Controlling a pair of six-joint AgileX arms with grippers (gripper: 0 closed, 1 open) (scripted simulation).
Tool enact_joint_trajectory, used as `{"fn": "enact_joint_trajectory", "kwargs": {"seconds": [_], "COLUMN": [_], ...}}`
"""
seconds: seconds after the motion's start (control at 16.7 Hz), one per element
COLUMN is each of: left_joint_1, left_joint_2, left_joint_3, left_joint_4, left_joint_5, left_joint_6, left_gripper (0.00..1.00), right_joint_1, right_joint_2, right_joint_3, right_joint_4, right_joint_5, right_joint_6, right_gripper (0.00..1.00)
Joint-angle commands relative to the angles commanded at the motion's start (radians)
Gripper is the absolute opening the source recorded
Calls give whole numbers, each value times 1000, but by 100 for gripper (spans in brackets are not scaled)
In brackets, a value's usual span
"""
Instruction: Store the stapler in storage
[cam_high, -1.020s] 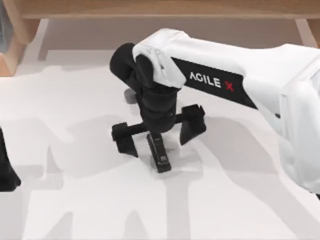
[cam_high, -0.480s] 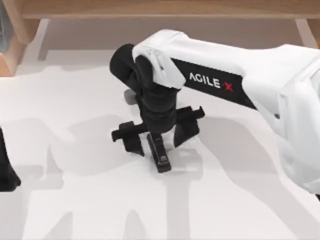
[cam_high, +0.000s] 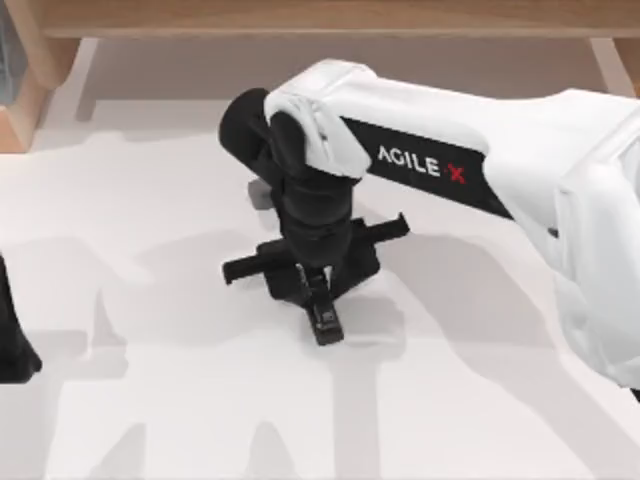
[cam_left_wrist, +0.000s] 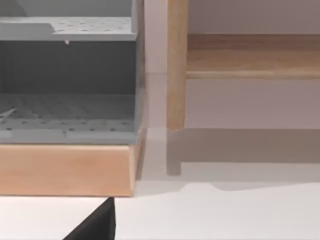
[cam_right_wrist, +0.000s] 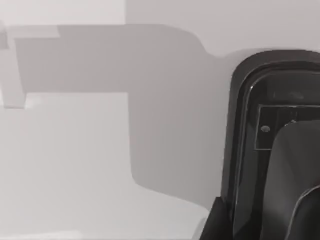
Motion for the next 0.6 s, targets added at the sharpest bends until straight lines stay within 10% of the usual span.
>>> {"fn": "enact_joint_trajectory", "kwargs": {"seconds": [0.6], "left_joint_1": [0], "left_joint_2": [0], "left_joint_3": [0], "left_joint_4": [0], "left_joint_5": [0], "left_joint_6": [0], "left_gripper": [100], "right_joint_1": [-2], "right_joint_2": [-4], "right_joint_3": [13], "right_joint_4": [-16], "right_joint_5": [1], "right_joint_6": [0], "right_gripper": [0]}}
